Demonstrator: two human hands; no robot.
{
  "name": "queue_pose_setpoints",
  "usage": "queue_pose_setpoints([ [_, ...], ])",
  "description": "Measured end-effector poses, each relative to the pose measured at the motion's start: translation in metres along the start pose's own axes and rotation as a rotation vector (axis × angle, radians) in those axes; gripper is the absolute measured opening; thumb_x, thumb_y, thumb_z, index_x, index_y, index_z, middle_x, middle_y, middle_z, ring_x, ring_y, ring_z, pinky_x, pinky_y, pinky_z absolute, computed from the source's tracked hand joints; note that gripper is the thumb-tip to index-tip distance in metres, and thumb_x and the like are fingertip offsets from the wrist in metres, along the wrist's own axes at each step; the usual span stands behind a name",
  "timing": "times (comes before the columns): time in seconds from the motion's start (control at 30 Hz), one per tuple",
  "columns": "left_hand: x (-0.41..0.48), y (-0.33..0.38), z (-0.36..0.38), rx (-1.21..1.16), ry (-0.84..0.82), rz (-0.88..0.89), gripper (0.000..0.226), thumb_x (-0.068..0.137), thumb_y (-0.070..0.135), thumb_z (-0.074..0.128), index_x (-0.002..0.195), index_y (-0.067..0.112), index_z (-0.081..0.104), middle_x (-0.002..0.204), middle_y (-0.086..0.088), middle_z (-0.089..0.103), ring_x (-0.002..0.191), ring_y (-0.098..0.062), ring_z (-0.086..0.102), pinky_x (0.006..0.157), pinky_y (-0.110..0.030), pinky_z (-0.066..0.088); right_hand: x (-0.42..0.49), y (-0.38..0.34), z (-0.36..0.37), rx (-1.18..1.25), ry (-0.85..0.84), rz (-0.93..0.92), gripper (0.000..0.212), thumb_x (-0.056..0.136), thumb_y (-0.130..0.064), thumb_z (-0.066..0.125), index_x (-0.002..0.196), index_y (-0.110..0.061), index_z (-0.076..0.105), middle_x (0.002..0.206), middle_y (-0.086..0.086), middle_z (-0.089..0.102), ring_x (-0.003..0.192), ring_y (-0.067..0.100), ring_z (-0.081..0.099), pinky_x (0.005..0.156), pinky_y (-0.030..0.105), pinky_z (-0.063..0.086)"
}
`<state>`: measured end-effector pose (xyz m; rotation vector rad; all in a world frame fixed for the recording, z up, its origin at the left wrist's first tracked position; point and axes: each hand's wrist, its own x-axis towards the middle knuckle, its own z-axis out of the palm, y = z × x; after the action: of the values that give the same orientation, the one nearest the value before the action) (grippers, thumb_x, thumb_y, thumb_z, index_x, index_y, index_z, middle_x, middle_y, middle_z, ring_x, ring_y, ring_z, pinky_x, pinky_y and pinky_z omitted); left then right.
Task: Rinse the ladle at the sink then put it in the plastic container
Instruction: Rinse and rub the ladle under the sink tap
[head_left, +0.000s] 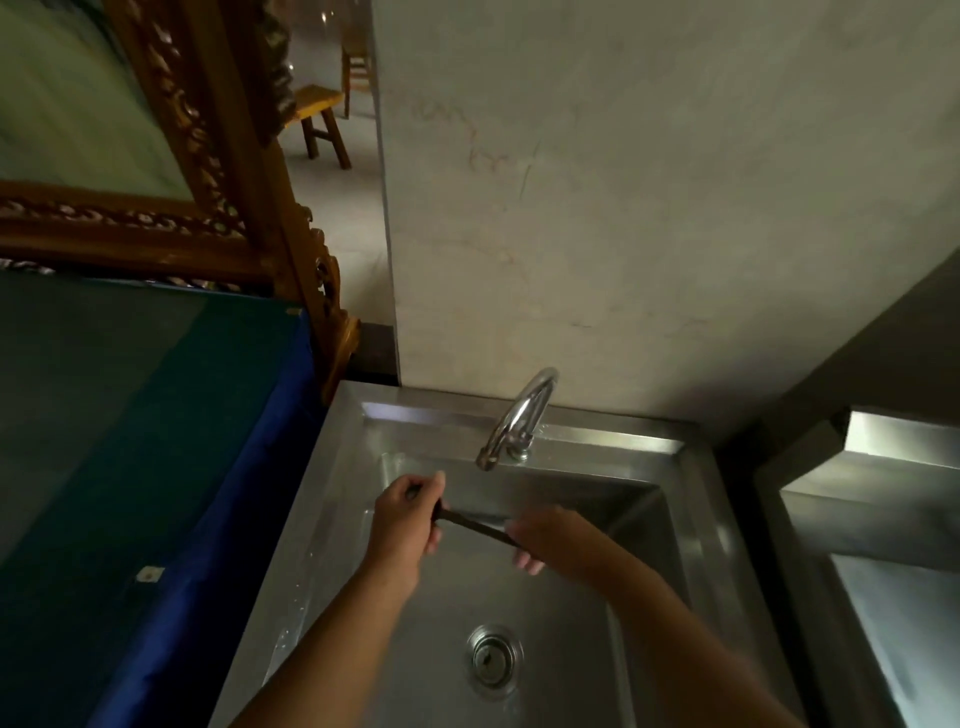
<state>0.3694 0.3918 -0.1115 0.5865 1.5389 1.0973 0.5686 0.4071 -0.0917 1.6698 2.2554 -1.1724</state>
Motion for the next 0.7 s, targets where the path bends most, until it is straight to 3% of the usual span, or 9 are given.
queue_pose_setpoints([
  [0.1,-0.025,0.013,-0.008,-0.046,-0.029,-0.008,0.024,0.092,0.032,0.062,0.083,0.010,0.061,0.075,-0.009,0.067,0.039,-0.011,0.047,0.037,-0.020,0.033,-0.038,0.007,-0.001,0.091,0.069,-0.035,0.026,0.099,-0.030,0.051,0.074,-0.031,0.061,0.068,-0.005,0.070,0.065,0.006,0.070,0.078,0.029,0.058],
  [0.2,-0.054,0.029,-0.018,-0.051,-0.088,-0.032,0.032,0.097,0.040,0.050,0.095,0.013,0.067,0.084,-0.010,0.072,0.051,-0.016,0.062,0.044,-0.025,0.042,-0.070,0.008,-0.010,0.069,0.124,-0.074,0.021,0.098,-0.026,0.053,0.079,-0.034,0.061,0.065,-0.006,0.065,0.059,-0.002,0.064,0.066,0.017,0.052],
  [0.3,-0.089,0.045,-0.025,0.005,-0.149,0.013,0.029,0.097,0.039,0.051,0.100,0.018,0.071,0.099,-0.013,0.072,0.070,-0.024,0.073,0.054,-0.028,0.050,-0.104,0.004,-0.028,0.055,0.201,-0.131,0.021,0.096,-0.019,0.055,0.079,-0.026,0.063,0.065,-0.005,0.063,0.055,-0.002,0.059,0.058,0.011,0.046],
  [0.37,-0.115,0.055,-0.027,0.071,-0.176,0.065,0.022,0.094,0.034,0.057,0.102,0.019,0.071,0.105,-0.015,0.070,0.081,-0.027,0.074,0.061,-0.031,0.054,-0.127,0.003,-0.040,0.056,0.258,-0.176,0.017,0.094,-0.016,0.057,0.081,-0.018,0.067,0.065,-0.006,0.062,0.055,-0.002,0.057,0.057,0.012,0.045],
  [0.5,-0.162,0.071,-0.025,0.078,-0.209,0.186,0.021,0.092,0.028,0.061,0.107,0.017,0.069,0.107,-0.016,0.071,0.090,-0.030,0.072,0.066,-0.034,0.057,-0.171,-0.004,-0.057,-0.040,0.444,-0.271,0.013,0.094,-0.020,0.058,0.085,-0.024,0.066,0.069,-0.013,0.058,0.061,-0.003,0.053,0.059,0.015,0.038],
  [0.7,-0.218,0.084,-0.022,0.015,-0.134,0.329,0.019,0.090,0.023,0.065,0.107,0.015,0.068,0.112,-0.015,0.068,0.099,-0.032,0.068,0.073,-0.036,0.055,-0.223,-0.015,-0.069,-0.125,0.642,-0.401,0.010,0.094,-0.020,0.057,0.090,-0.020,0.066,0.083,-0.003,0.068,0.073,0.012,0.062,0.066,0.031,0.051],
])
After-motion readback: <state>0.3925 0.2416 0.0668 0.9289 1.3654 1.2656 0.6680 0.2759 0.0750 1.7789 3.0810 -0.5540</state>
